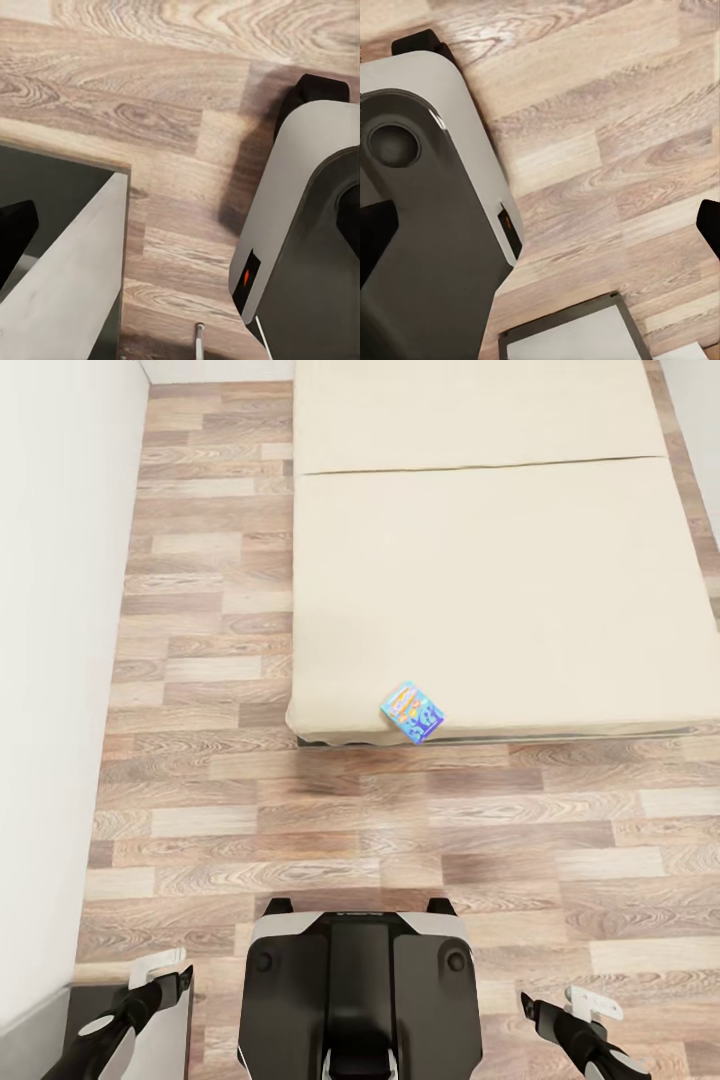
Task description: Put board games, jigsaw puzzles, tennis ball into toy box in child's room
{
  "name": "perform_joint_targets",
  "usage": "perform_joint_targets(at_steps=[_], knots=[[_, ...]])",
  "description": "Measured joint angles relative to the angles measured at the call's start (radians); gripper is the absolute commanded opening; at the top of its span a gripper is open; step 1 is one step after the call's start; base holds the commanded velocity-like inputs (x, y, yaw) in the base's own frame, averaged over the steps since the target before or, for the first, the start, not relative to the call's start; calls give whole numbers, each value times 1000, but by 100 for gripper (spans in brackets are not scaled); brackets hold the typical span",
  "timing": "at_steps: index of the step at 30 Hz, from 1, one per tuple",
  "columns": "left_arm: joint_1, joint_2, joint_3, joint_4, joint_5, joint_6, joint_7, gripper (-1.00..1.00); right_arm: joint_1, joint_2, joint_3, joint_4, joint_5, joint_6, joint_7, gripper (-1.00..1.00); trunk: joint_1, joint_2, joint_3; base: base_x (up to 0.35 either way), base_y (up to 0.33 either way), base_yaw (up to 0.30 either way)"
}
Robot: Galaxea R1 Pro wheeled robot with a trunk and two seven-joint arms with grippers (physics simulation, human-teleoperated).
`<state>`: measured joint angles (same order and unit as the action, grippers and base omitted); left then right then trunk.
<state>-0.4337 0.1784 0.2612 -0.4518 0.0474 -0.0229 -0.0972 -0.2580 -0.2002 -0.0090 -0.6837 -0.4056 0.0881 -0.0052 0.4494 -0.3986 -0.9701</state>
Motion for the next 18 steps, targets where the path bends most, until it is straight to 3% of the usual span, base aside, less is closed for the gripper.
perform_joint_targets(at_steps=[18], knots=[[0,0,-1,1,0,-1,0,100,0,2,4,5,2,-5,0,100,0,0,26,0,0,-2]])
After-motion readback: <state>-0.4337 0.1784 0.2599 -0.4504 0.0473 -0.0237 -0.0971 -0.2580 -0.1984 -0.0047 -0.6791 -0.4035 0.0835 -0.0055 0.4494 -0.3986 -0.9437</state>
